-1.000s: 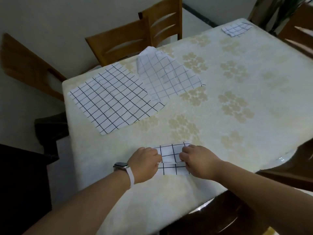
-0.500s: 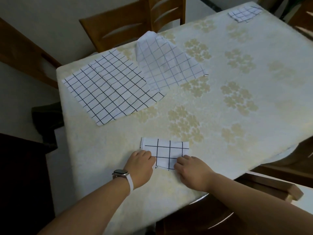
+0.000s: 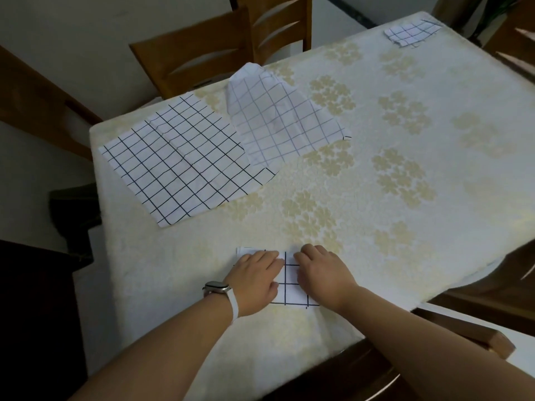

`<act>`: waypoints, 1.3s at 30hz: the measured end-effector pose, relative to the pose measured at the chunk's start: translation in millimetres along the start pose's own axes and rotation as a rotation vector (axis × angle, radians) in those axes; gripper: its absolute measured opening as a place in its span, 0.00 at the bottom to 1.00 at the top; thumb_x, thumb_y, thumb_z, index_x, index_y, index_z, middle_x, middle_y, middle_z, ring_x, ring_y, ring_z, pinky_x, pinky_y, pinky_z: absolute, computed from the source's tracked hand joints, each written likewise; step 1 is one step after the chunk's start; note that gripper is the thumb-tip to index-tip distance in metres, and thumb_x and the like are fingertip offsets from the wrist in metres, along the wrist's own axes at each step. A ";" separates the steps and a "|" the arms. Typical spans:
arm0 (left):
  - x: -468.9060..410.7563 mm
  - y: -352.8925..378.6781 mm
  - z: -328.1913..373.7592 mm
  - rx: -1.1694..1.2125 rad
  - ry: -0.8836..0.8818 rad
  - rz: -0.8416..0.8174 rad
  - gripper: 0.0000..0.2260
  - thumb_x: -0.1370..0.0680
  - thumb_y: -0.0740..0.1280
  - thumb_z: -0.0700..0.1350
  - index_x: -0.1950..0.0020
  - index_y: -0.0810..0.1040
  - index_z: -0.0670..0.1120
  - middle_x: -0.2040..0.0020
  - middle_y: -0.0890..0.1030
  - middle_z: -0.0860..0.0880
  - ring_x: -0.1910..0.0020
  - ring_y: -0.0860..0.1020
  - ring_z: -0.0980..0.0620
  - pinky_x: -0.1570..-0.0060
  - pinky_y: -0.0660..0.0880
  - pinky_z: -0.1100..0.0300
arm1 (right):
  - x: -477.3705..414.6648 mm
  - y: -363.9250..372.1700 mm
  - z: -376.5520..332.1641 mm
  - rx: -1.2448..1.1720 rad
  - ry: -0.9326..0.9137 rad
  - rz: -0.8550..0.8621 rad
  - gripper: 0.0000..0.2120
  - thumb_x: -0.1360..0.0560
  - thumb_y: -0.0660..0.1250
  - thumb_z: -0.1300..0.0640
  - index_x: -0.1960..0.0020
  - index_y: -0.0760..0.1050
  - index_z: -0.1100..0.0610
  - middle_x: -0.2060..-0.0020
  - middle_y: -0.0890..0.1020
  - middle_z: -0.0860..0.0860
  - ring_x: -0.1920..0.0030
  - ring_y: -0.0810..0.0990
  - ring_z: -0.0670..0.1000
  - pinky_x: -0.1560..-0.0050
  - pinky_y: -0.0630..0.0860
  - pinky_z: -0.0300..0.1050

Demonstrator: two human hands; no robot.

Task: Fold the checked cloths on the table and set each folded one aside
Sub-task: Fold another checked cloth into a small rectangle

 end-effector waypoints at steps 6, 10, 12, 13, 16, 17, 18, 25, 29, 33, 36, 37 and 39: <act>-1.5 10.0 -4.3 -0.100 0.031 -0.067 0.24 0.22 0.59 0.52 0.27 0.67 0.47 0.25 0.66 0.48 0.27 0.65 0.48 0.32 0.66 0.50 | 9.5 11.3 4.1 0.075 0.012 -0.105 0.17 0.29 0.57 0.49 0.49 0.78 0.56 0.52 0.79 0.53 0.57 0.78 0.55 0.64 0.75 0.47; -1.2 11.9 -14.4 -0.117 -0.007 -0.117 0.27 0.19 0.53 0.54 0.21 0.54 0.48 0.20 0.51 0.50 0.22 0.51 0.49 0.26 0.52 0.49 | 16.7 14.2 2.8 0.063 0.048 -0.086 0.20 0.27 0.58 0.47 0.42 0.77 0.56 0.44 0.79 0.56 0.48 0.79 0.57 0.55 0.77 0.50; -1.5 10.8 -18.4 -0.105 -0.006 -0.125 0.27 0.20 0.53 0.55 0.22 0.56 0.49 0.21 0.53 0.50 0.22 0.52 0.49 0.26 0.53 0.48 | 16.6 11.9 4.8 0.027 0.094 -0.085 0.19 0.28 0.63 0.47 0.43 0.76 0.56 0.45 0.78 0.56 0.48 0.79 0.58 0.54 0.78 0.51; -2.6 9.6 -19.5 -0.098 0.003 -0.118 0.27 0.21 0.54 0.55 0.23 0.59 0.49 0.21 0.56 0.49 0.23 0.55 0.48 0.27 0.55 0.48 | 15.9 10.5 6.0 0.010 0.122 -0.095 0.20 0.30 0.67 0.46 0.43 0.76 0.56 0.46 0.78 0.55 0.49 0.79 0.58 0.54 0.78 0.51; -13.6 -0.5 -20.9 -0.096 0.031 -0.088 0.24 0.24 0.58 0.54 0.29 0.66 0.49 0.29 0.67 0.49 0.30 0.65 0.48 0.33 0.62 0.51 | 10.7 3.8 8.4 -0.042 0.227 -0.155 0.26 0.31 0.68 0.43 0.38 0.72 0.55 0.45 0.74 0.53 0.46 0.75 0.57 0.48 0.75 0.50; -19.6 -5.7 -21.7 -0.098 0.025 -0.096 0.23 0.25 0.59 0.53 0.30 0.66 0.49 0.33 0.69 0.50 0.33 0.67 0.48 0.35 0.63 0.52 | 7.6 2.6 9.4 -0.065 0.264 -0.189 0.27 0.30 0.67 0.42 0.36 0.69 0.55 0.43 0.72 0.53 0.43 0.73 0.57 0.45 0.72 0.50; -26.1 -10.4 -23.4 -0.097 0.012 -0.114 0.23 0.24 0.60 0.53 0.30 0.65 0.50 0.36 0.70 0.50 0.36 0.69 0.48 0.37 0.64 0.52 | 3.8 1.1 10.6 -0.088 0.302 -0.209 0.28 0.30 0.66 0.42 0.35 0.67 0.54 0.43 0.70 0.53 0.42 0.71 0.56 0.43 0.70 0.50; -52.5 -23.6 -39.2 -0.087 -0.117 -0.315 0.18 0.26 0.64 0.59 0.42 0.71 0.50 0.45 0.73 0.50 0.43 0.71 0.48 0.42 0.66 0.52 | -17.7 -2.6 16.8 -0.110 0.393 -0.357 0.24 0.32 0.68 0.45 0.41 0.68 0.55 0.44 0.67 0.53 0.43 0.68 0.56 0.42 0.69 0.50; -51.4 -28.6 -44.0 -0.053 -0.160 -0.384 0.12 0.25 0.64 0.58 0.48 0.73 0.51 0.50 0.76 0.51 0.49 0.75 0.48 0.48 0.68 0.54 | -19.2 -1.2 18.3 -0.249 0.368 -0.381 0.08 0.30 0.66 0.57 0.53 0.69 0.54 0.53 0.71 0.51 0.51 0.71 0.54 0.53 0.70 0.45; -34.8 -25.7 -56.0 0.287 -0.298 -0.353 0.04 0.24 0.65 0.49 0.56 0.73 0.50 0.58 0.76 0.52 0.60 0.75 0.51 0.62 0.70 0.58 | -8.2 0.2 24.2 -0.571 0.445 -0.325 0.07 0.30 0.63 0.65 0.59 0.68 0.54 0.64 0.74 0.48 0.63 0.73 0.50 0.67 0.66 0.40; -18.7 -20.6 -65.1 0.678 -0.475 -0.239 0.05 0.25 0.68 0.45 0.59 0.74 0.47 0.64 0.76 0.50 0.67 0.73 0.53 0.68 0.71 0.58 | 4.2 -1.3 30.8 -0.830 0.596 -0.207 0.07 0.30 0.64 0.65 0.55 0.72 0.56 0.65 0.76 0.48 0.67 0.72 0.46 0.68 0.67 0.37; -13.9 -18.5 -66.2 0.786 -0.526 -0.196 0.06 0.25 0.69 0.44 0.60 0.74 0.47 0.66 0.75 0.50 0.68 0.72 0.53 0.69 0.70 0.60 | 8.4 -0.1 32.1 -0.929 0.649 -0.168 0.07 0.29 0.66 0.65 0.54 0.73 0.55 0.64 0.77 0.49 0.66 0.72 0.46 0.66 0.68 0.38; -3.9 -15.7 -67.6 0.995 -0.639 -0.098 0.07 0.26 0.72 0.43 0.60 0.76 0.45 0.66 0.75 0.49 0.67 0.72 0.52 0.68 0.69 0.61 | 16.7 4.0 33.3 -1.119 0.753 -0.109 0.05 0.28 0.68 0.64 0.54 0.76 0.56 0.62 0.79 0.52 0.64 0.75 0.48 0.63 0.71 0.41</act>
Point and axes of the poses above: each hand's wrist, its own x-axis away from the middle knuckle, its own y-axis out of the palm, z = x × y, the point moved 5 cm from there along -x, towards the middle knuckle
